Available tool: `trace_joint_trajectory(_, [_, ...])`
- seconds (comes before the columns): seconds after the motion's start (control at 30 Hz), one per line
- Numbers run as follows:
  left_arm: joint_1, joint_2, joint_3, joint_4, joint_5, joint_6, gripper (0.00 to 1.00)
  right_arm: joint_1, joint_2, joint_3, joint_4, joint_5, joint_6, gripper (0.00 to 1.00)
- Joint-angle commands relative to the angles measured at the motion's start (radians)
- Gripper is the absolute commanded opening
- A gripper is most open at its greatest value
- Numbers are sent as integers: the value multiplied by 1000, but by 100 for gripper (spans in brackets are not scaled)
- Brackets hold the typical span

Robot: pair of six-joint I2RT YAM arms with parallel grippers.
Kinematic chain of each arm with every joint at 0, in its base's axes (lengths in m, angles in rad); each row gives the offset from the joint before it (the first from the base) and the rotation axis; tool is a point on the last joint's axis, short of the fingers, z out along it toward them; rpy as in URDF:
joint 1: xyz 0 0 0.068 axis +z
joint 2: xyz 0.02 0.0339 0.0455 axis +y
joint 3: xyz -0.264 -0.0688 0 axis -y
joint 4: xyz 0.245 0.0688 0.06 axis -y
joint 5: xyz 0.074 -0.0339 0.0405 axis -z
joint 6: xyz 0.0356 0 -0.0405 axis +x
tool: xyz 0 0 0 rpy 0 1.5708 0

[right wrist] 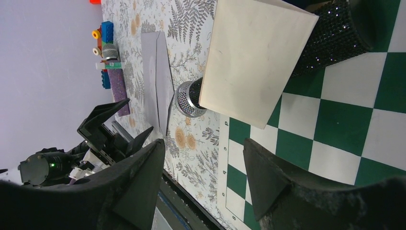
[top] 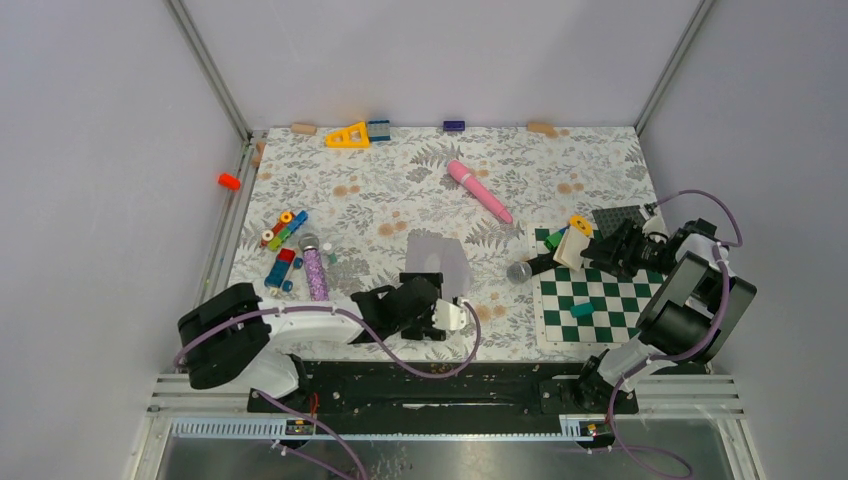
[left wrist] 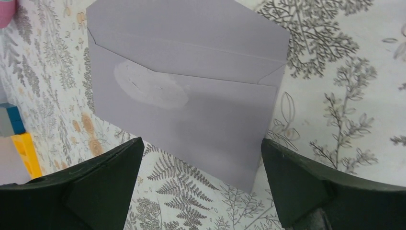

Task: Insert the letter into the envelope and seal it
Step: Pick up the letter from the center of the board.

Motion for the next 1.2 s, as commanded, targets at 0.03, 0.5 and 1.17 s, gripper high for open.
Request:
trace_joint_trajectory(0.03, [-4, 67, 26, 35, -62, -15, 99, -1, -11, -5, 18, -50, 24, 68])
trace_joint_trajectory(0.5, [17, -122, 62, -81, 87, -15, 99, 0, 22, -13, 90, 26, 140, 68])
trace_joint_trajectory(1.17, [126, -233, 171, -198, 211, -56, 99, 45, 153, -59, 313, 87, 387, 71])
